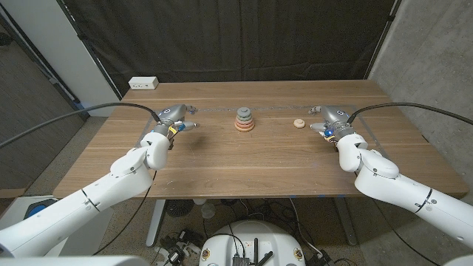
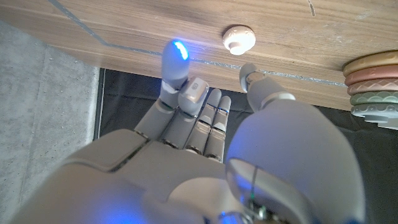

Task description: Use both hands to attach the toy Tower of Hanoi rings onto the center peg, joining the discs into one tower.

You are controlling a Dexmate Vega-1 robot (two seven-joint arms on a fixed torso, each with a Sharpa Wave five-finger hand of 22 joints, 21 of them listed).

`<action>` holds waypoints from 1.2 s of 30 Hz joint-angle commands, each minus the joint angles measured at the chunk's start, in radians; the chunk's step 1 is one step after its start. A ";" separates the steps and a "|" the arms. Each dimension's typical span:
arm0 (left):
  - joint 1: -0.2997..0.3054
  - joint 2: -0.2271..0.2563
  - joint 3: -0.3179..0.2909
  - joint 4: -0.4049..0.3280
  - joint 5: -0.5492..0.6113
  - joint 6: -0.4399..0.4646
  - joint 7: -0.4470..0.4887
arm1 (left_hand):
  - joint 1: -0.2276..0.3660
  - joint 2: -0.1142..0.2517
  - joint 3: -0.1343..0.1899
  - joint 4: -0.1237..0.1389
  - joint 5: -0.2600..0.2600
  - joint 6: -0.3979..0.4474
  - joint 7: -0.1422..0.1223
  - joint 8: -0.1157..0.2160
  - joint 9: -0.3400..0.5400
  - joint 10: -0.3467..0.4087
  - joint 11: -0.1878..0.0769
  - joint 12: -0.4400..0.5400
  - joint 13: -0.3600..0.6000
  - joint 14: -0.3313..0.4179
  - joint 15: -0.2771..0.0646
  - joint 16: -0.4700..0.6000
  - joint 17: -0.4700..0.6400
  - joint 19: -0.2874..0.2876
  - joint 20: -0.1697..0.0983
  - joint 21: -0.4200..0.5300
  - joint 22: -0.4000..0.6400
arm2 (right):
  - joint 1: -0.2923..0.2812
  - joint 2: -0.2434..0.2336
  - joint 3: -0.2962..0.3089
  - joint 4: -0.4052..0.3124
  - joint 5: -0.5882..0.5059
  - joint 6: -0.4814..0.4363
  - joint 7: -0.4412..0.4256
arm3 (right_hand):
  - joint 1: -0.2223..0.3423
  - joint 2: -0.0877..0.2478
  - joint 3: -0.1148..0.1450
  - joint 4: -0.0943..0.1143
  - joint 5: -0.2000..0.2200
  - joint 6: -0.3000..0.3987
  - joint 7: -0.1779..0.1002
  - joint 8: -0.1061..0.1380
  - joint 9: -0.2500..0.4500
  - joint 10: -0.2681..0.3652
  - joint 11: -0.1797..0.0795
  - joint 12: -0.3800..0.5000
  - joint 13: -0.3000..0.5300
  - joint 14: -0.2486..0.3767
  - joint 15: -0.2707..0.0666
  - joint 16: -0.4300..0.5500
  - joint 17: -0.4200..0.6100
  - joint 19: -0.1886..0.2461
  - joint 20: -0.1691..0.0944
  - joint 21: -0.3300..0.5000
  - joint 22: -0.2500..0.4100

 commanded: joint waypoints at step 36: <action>0.001 0.031 0.033 -0.027 -0.042 0.067 0.018 | -0.016 0.012 0.023 0.000 0.000 0.018 -0.005 -0.010 0.006 0.022 0.002 -0.001 0.008 0.005 -0.007 -0.019 0.011 0.002 -0.102 0.000 0.001 | 0.232 0.073 -0.153 0.083 -0.139 -0.026 0.246 | -0.010 -0.023 0.006 0.001 -0.008 -0.080 0.028 -0.018 0.027 -0.091 0.018 -0.005 0.000 -0.067 -0.061 -0.040 -0.012 -0.054 -0.040 -0.009 -0.004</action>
